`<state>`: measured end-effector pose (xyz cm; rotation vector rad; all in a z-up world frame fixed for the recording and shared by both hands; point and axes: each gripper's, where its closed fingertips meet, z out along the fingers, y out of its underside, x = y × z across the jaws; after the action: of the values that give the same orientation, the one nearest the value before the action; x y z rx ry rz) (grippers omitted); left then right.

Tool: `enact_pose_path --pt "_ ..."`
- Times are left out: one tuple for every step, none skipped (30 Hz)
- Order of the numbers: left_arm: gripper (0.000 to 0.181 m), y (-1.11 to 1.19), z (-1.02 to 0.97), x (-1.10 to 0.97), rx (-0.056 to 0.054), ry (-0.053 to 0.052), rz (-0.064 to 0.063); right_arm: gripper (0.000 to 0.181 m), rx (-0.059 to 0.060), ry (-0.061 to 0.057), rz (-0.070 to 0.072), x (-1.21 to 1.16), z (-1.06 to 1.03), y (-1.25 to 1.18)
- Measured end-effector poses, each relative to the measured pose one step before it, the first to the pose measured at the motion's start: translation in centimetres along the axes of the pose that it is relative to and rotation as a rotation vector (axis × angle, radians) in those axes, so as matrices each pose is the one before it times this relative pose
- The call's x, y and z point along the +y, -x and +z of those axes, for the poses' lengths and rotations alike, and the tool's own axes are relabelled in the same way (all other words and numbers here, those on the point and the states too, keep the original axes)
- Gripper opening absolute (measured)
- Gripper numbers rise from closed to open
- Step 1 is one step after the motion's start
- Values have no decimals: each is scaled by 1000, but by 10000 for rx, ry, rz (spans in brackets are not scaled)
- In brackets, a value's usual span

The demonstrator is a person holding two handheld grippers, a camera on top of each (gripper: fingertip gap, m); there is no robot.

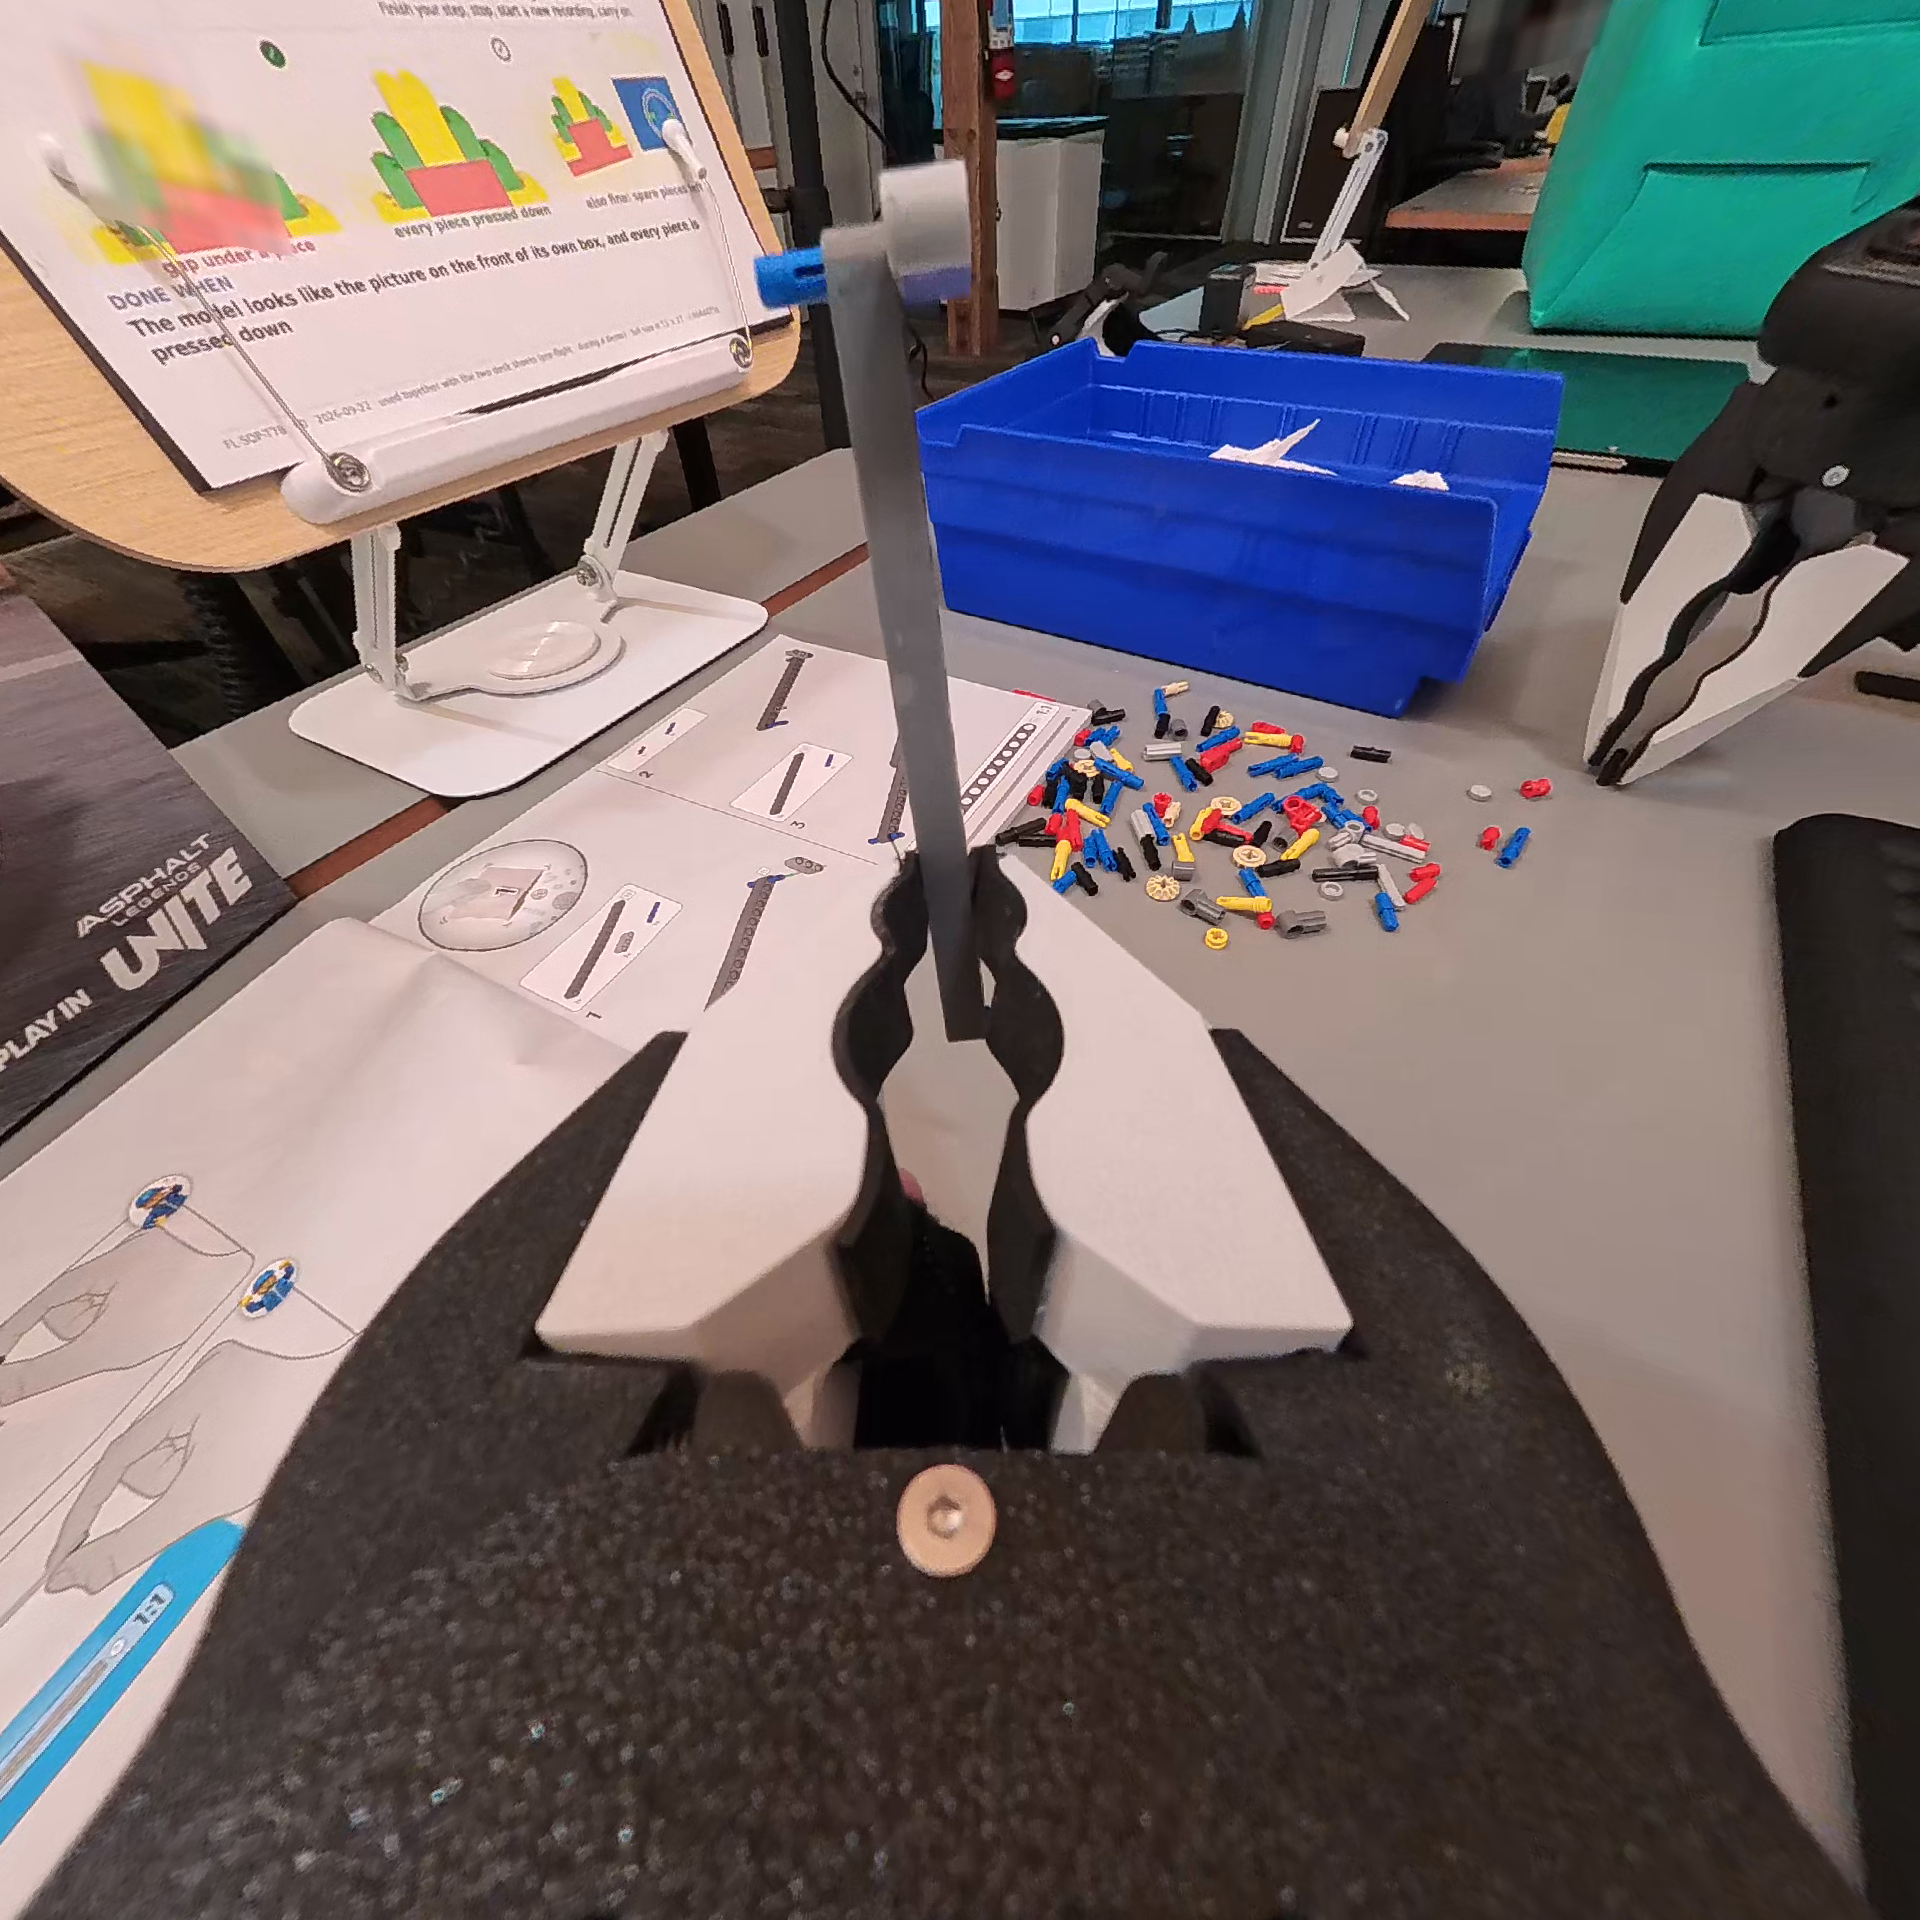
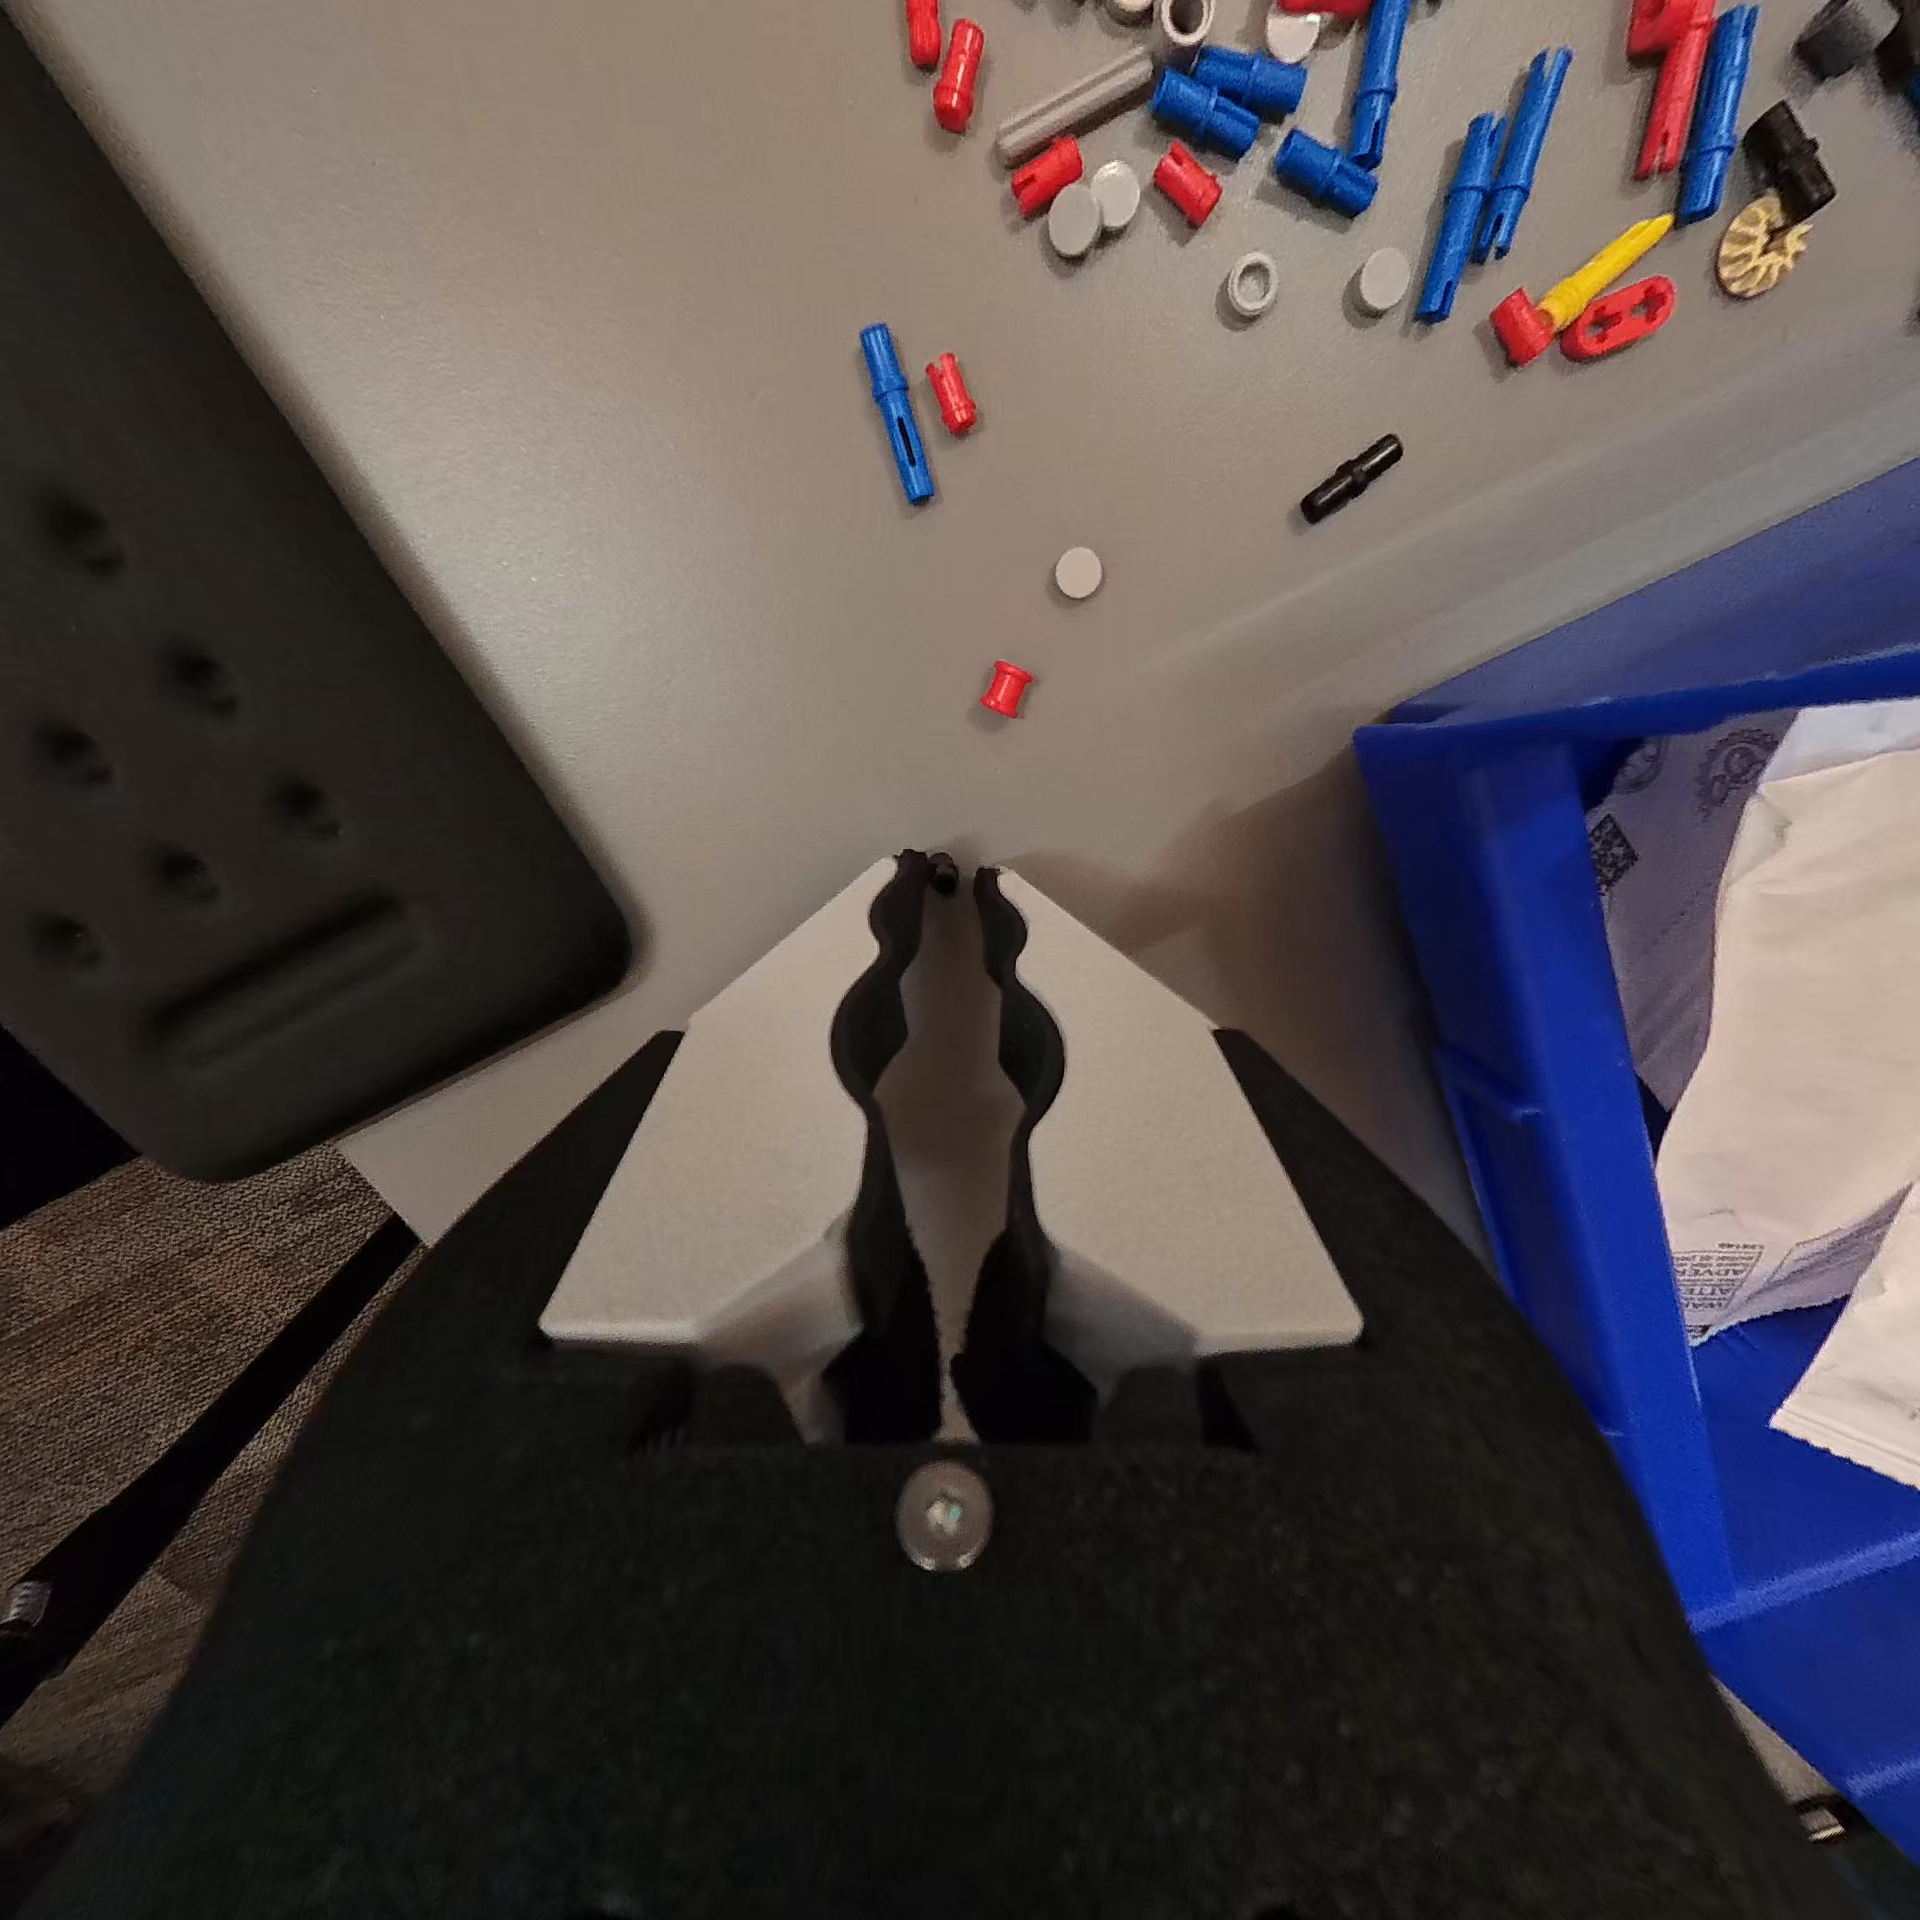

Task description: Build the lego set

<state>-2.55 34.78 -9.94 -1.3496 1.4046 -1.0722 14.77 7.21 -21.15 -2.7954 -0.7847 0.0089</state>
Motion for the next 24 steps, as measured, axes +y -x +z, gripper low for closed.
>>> enact_pose_path --pt "7 -8 17 29 7 10 3 10 0 7 -15 6 37 -5" --pt "7 -21 27 26 9 10 3 9 -2 -4 -21 -11 43 16" --pt "7 -16 17 15 6 7 4 9 -4 12 -20 13 42 20" --pt "7 3 9 27 0 7 5 9 -1 5 -15 -20 22 7" --pt "7 6 10 26 -2 6 6 8 -15 -46 8 -82 4 42" --pt "7 5 7 18 -2 8 4 9 -43 -8 13 -33 11 68" --pt "7 16 -1 3 -5 2 -1 9 -10 26 -2 12 -3 21" --pt "7 31 6 4 -5 -5 -8 9 39 5 -30 8 -6 -40" --pt "7 5 2 -4 5 -3 -11 9 15 2 -26 21 -28 -2" --pt "7 4 6 6 7 6 -10 9 -18 16 1 21 -52 29" --pt "7 8 10 26 0 6 -1 9 14 -4 17 -3 -78 -46" --pt "7 -1 8 15 -2 6 7 9 34 -26 2 -50 -102 -56" --pt "7 -13 8 14 0 6 9 9 3 -38 -1 -81 -90 -12" --pt "7 -15 8 0 1 2 9 8 -23 -8 10 -60 -53 15" --pt "7 -22 9 0 6 2 8 8 -33 18 22 -16 -1 36" --pt "7 -27 14 21 8 12 7 9 -82 53 10 57 59 114" --pt "7 -11 16 30 4 12 7 9 -40 85 -5 115 95 46" --pt "7 -7 3 8 -5 -1 8 8 17 29 -17 41 82 -33" --pt "7 7 -10 3 -3 0 4 8 1 -6 -16 -8 54 7" --pt "7 17 8 2 0 3 -4 5 31 -6 -16 -31 19 -34" --pt "7 22 -7 -3 -5 -4 -7 5 55 -31 -23 -67 -27 -56" --pt "7 28 -18 3 -2 -2 -6 5 4 -25 -12 -50 -33 28" --pt "6 24 -4 -6 0 2 -8 5 -19 16 10 1 -17 44" --pt "6 18 -5 -7 -3 -7 -8 6 -1 12 7 23 -20 10"
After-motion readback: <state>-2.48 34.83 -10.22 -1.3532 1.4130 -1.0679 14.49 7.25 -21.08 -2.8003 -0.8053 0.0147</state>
